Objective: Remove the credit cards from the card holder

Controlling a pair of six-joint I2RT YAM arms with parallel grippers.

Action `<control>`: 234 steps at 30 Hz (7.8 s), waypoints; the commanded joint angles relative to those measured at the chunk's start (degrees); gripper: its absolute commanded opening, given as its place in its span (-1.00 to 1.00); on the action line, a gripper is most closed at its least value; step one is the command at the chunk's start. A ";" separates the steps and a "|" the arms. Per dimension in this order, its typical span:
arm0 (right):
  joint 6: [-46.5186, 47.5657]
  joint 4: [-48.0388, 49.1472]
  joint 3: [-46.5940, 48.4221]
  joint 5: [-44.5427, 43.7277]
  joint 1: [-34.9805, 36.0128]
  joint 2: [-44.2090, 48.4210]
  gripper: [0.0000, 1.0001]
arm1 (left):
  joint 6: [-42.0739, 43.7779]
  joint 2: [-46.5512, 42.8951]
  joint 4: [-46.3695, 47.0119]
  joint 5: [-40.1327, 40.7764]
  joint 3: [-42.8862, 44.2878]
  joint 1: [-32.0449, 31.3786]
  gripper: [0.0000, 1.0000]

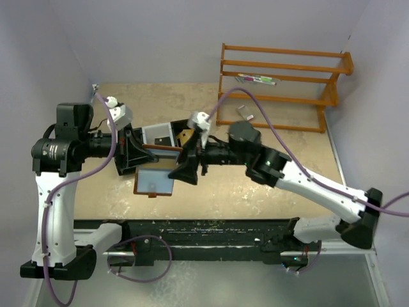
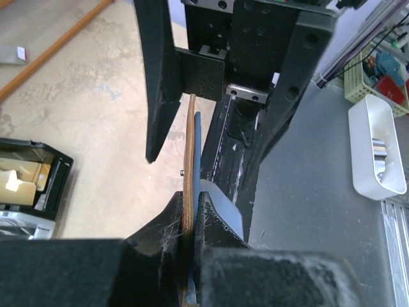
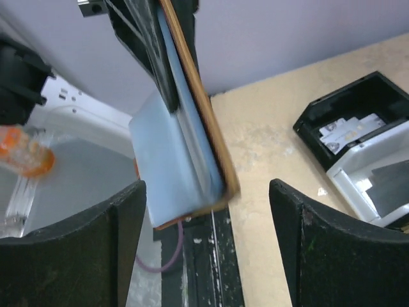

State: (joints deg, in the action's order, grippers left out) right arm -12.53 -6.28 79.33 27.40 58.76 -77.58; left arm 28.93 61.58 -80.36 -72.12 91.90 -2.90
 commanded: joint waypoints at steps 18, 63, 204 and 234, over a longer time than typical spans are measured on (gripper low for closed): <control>-29.11 49.59 -17.46 -1.08 -0.09 7.60 -1.00 | -39.69 -10.07 36.82 -8.45 -5.36 0.26 0.14; 18.50 -39.90 43.78 12.27 -0.05 -18.89 -1.00 | 10.76 0.87 -5.33 1.50 -4.62 -3.48 -0.83; -12.46 9.08 8.14 -15.71 -22.54 -33.97 -0.97 | 28.95 -24.57 20.85 7.12 -12.23 -2.20 -0.64; -18.13 -4.60 -21.06 -43.84 -26.43 18.57 0.89 | 25.74 16.89 30.47 42.43 -24.30 -29.69 -0.49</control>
State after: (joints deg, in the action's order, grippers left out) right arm -27.90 -6.22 60.31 -9.72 33.23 -62.04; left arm 58.83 75.09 -55.99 -38.63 66.87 -29.65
